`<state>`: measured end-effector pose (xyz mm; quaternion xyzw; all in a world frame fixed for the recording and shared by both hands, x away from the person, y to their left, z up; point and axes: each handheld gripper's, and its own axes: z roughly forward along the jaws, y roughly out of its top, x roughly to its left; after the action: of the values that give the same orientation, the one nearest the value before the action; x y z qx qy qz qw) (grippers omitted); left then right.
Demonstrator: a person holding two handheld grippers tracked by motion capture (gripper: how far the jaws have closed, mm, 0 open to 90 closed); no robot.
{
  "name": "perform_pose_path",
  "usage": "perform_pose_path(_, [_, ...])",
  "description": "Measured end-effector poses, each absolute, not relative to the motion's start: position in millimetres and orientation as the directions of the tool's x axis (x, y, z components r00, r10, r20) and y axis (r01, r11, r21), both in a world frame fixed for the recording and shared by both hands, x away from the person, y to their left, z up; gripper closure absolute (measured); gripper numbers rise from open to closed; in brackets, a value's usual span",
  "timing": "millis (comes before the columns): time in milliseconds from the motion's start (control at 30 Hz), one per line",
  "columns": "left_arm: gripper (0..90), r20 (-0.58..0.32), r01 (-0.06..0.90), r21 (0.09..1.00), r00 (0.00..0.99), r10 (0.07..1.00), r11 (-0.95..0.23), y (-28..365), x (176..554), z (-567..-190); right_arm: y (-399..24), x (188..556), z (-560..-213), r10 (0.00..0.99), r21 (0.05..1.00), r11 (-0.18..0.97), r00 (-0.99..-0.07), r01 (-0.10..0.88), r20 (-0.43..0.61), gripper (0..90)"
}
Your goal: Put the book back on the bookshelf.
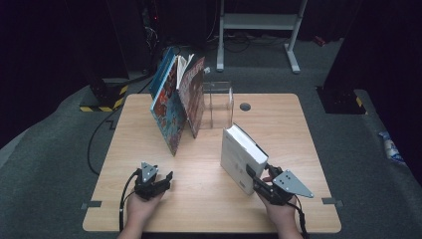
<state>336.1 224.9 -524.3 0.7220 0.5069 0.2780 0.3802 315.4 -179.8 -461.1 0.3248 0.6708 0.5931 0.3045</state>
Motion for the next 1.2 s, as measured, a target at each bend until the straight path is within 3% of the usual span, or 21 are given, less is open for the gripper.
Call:
perform_pose_path(900, [30.1,0.064,0.495,0.837,0.332,0.941,-0.232,220,334,-524,-166,317,-465,0.846,0.996,0.074,-0.532,0.048,-0.037,51.2])
perform_pose_path(1200, [29.5,0.076,0.5,0.829,0.344,0.936,-0.251,220,334,-524,-169,321,-461,0.84,0.994,0.056,-0.542,0.096,0.005,50.1])
